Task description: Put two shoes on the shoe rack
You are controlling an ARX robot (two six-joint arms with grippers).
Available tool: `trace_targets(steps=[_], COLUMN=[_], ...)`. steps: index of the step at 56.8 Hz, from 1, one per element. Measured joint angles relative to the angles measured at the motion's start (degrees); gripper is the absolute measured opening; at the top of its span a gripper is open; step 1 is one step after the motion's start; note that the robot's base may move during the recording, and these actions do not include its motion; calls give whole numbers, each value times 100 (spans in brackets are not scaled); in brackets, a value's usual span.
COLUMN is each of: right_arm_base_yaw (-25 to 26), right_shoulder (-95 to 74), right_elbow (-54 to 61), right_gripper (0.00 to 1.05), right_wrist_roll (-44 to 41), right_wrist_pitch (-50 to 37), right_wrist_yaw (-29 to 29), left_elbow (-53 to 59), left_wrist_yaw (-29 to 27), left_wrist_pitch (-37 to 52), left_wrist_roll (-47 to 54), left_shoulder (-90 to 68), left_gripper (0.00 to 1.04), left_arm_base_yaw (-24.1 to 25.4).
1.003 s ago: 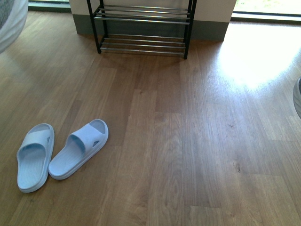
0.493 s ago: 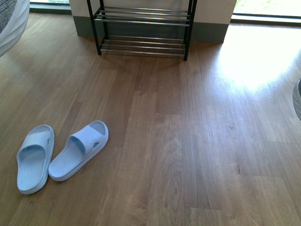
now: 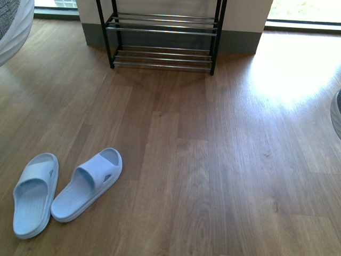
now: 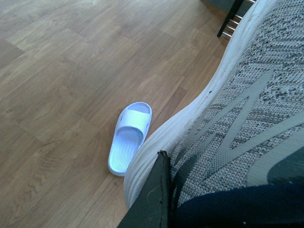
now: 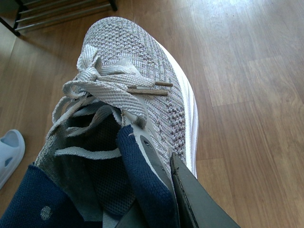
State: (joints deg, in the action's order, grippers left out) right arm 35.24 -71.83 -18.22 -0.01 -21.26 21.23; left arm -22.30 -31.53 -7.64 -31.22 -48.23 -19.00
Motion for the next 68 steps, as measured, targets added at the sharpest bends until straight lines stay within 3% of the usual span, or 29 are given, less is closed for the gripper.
trace_targets(steps=[68], right_arm_base_yaw=[2], right_shoulder=[-2], right_elbow=[4], right_gripper=[1], right_wrist_roll=[2], right_wrist_pitch=[0], right_wrist_yaw=[-2], left_elbow=[7], left_wrist_yaw=[0], left_wrist_pitch=[0], left_wrist_roll=[7], left_shoulder=[13], left_gripper=[2], left_arm_base_yaw=[4])
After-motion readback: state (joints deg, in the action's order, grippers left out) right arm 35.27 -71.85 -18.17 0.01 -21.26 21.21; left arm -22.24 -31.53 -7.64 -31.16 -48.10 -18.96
